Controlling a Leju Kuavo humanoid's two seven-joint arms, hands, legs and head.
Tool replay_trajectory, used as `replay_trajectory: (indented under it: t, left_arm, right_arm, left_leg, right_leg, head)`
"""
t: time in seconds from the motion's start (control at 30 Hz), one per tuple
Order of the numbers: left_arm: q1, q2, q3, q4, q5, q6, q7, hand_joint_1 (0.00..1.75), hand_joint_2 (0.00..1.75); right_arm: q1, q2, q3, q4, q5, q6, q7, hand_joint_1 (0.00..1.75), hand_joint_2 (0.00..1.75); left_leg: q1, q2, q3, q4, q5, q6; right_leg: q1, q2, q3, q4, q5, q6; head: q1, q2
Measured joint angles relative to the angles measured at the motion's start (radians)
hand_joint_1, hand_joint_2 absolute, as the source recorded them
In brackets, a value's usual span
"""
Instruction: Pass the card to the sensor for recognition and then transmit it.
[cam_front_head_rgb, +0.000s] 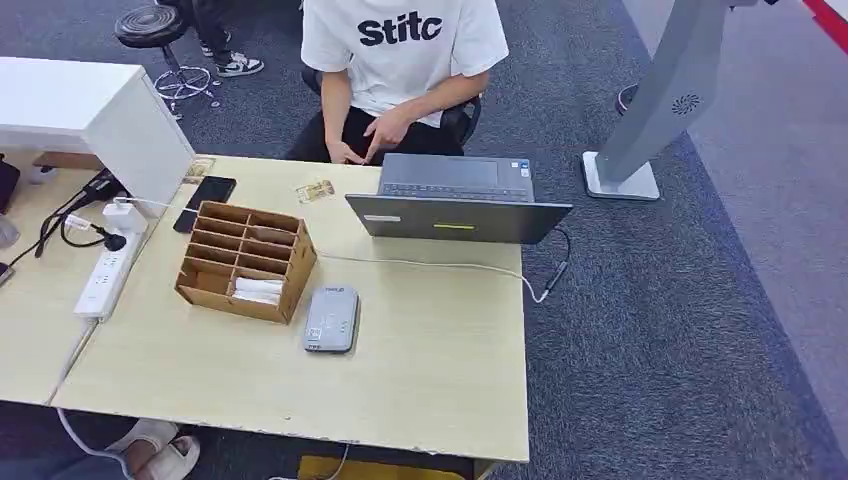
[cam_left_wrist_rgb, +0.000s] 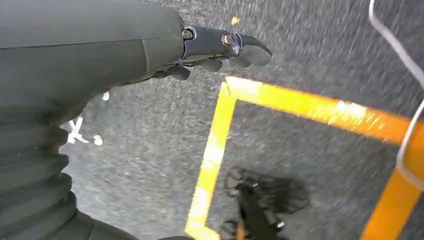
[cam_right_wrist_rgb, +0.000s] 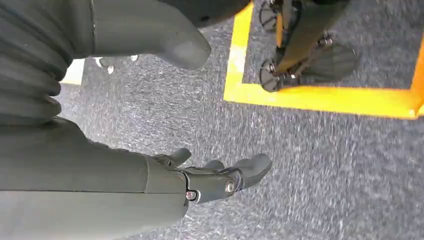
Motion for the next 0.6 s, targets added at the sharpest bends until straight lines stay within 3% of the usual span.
replay_trajectory:
  t: [0.2,0.23,0.33,0.37,0.4,0.47,0.5,0.6]
  left_arm:
    - [-0.035,-0.021,0.168,0.018,-0.078,0.050,-0.039,0.00,1.75]
    - [-0.051,-0.027,0.223,0.030,-0.109,0.079,-0.061,0.00,1.75]
    - [-0.101,-0.061,0.466,0.055,-0.298,0.273,-0.203,0.00,1.75]
    - [-0.111,-0.068,0.523,0.058,-0.314,0.292,-0.218,0.00,1.75]
    - [-0.119,-0.073,0.561,0.062,-0.319,0.298,-0.220,0.00,1.75]
    - [-0.129,-0.080,0.629,0.069,-0.323,0.326,-0.221,0.00,1.75]
    - [-0.133,-0.084,0.660,0.072,-0.322,0.347,-0.222,0.00,1.75]
    - [-0.142,-0.092,0.731,0.075,-0.277,0.408,-0.269,0.00,1.75]
  right_arm:
    - [-0.036,-0.007,0.044,0.034,-0.084,-0.090,0.010,0.00,1.75]
    - [-0.051,-0.014,0.062,0.054,-0.118,-0.121,0.011,0.00,1.75]
    - [-0.099,-0.019,0.124,0.098,-0.341,-0.363,0.016,0.00,1.75]
    - [-0.107,-0.021,0.136,0.106,-0.362,-0.395,0.018,0.00,1.75]
    - [-0.112,-0.023,0.144,0.114,-0.367,-0.405,0.018,0.00,0.00]
    - [-0.118,-0.026,0.160,0.126,-0.375,-0.415,0.023,0.00,0.00]
    - [-0.121,-0.029,0.164,0.131,-0.378,-0.430,0.016,0.00,1.75]
    - [-0.152,-0.045,0.161,0.200,-0.416,-0.471,-0.093,0.00,1.75]
  left_leg:
    - [0.000,0.000,0.000,0.000,0.000,0.000]
    - [0.000,0.000,-0.001,0.000,0.000,0.000]
    - [0.000,0.000,0.001,0.000,0.000,0.000]
    - [0.000,0.000,0.002,0.000,0.000,0.000]
    - [0.000,0.000,0.002,0.000,0.000,0.000]
    - [0.000,0.000,0.002,0.000,0.000,0.000]
    - [0.000,0.000,0.002,0.000,0.000,0.000]
    - [-0.001,0.000,0.002,0.001,0.000,0.001]
  right_leg:
    - [0.000,0.000,0.000,0.000,0.000,0.000]
    - [0.000,0.000,0.000,0.000,0.000,0.000]
    - [0.000,0.000,0.001,0.000,0.000,0.000]
    - [0.000,0.000,0.002,0.000,0.000,0.000]
    - [0.000,0.000,0.002,0.000,0.000,0.000]
    - [0.000,0.000,0.002,0.000,0.000,0.000]
    - [0.000,0.000,0.002,0.000,0.000,0.000]
    - [0.000,0.000,0.001,0.000,0.000,0.000]
  head:
    - [0.000,0.000]
    - [0.000,0.000]
    - [0.000,0.000]
    - [0.000,0.000]
    - [0.000,0.000]
    - [0.000,0.000]
    - [0.000,0.000]
    - [0.000,0.000]
